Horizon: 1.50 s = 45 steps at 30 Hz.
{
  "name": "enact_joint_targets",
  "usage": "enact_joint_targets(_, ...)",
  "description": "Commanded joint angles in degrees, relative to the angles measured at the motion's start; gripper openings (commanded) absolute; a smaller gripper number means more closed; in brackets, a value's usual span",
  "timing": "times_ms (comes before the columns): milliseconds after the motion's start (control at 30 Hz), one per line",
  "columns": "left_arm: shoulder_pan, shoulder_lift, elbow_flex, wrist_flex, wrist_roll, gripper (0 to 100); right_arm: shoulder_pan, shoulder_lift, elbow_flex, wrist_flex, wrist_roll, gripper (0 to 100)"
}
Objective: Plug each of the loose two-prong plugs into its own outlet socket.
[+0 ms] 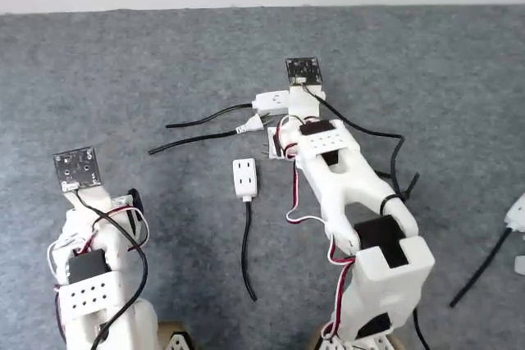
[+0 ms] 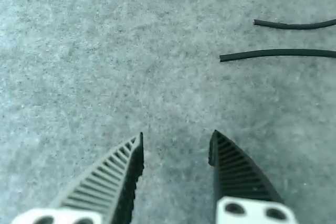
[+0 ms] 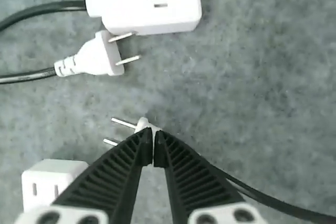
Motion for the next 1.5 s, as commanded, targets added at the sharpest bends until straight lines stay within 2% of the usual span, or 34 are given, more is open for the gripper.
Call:
enact_joint_targets(0,-0.35,-0.79,-0.13,-1.23,-0.44,20,0.57,-1.71,-2.99,0.75,-0.18,0.9)
enact_joint_targets(167,-0.35,-0.79,-0.13,-1.23,-0.44,20,1.1,-8.84,-2.9,7.16,-2.46,0.9)
enact_joint_targets(367,-0.18,-0.79,-0.13,-0.88,-0.53,20,3.91,-12.0,-3.08,12.53,-23.3,2.3)
enact_joint_targets(500,-0.18,-0.79,-0.13,-0.88,-0.53,20,2.07,-11.3,-2.81,16.31,-33.67,11.6)
enact_joint_targets(600,-0.18,-0.79,-0.13,-0.88,-0.53,20,0.48,-9.8,-3.16,16.92,-37.71,19.1)
enact_joint_targets(667,-0.18,-0.79,-0.13,-0.88,-0.53,20,-0.04,-8.31,-3.6,15.34,-38.51,21.7)
enact_joint_targets(800,-0.18,-0.79,-0.13,-0.88,-0.53,20,0.04,-3.91,-5.89,11.65,-38.51,18.4)
enact_joint_targets(967,-0.18,-0.79,-0.13,-0.88,-0.53,20,0.31,1.36,-12.31,11.91,-38.51,12.5)
enact_joint_targets(1467,-0.18,-0.79,-0.13,-0.88,-0.53,20,0.75,3.65,-14.68,14.2,-38.68,12.3)
